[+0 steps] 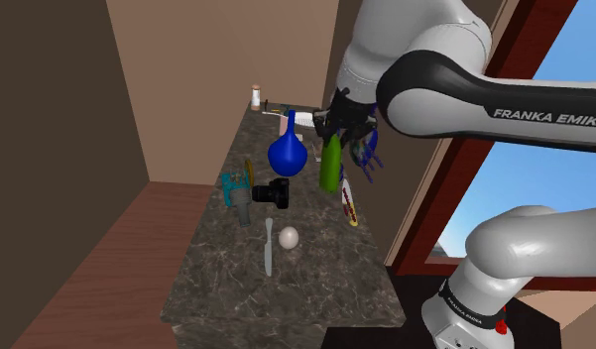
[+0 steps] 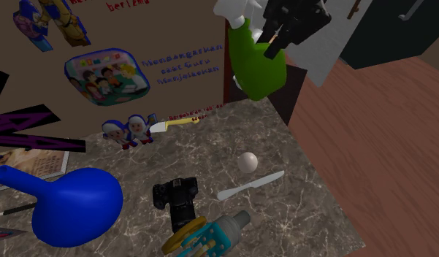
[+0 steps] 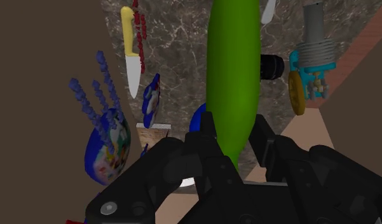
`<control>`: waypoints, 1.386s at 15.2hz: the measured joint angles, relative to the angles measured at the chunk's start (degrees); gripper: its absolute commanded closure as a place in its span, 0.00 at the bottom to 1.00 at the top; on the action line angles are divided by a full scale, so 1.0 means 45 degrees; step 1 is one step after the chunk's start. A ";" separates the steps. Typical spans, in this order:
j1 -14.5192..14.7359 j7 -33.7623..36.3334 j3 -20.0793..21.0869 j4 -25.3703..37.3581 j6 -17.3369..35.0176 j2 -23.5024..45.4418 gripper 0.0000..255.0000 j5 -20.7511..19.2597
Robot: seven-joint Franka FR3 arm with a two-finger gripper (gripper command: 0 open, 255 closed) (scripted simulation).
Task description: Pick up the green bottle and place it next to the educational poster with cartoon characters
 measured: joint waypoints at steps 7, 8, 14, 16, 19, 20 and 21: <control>-0.0205 -0.0294 -0.0321 0.1237 -0.1002 0.0204 1.00 -0.0218; -0.0244 -0.0324 -0.0347 0.1417 -0.1127 0.0254 1.00 -0.0249; -0.0435 -0.0576 -0.0584 0.2530 -0.1973 0.0497 1.00 -0.0436; -0.0514 -0.0639 -0.0631 0.2931 -0.2252 0.0612 1.00 -0.0495; -0.0659 -0.0718 -0.0660 0.3568 -0.2648 0.0839 1.00 -0.0594; -0.0687 -0.0754 -0.0690 0.3754 -0.2789 0.0881 1.00 -0.0620; -0.0708 -0.0783 -0.0715 0.3969 -0.2971 0.0913 1.00 -0.0640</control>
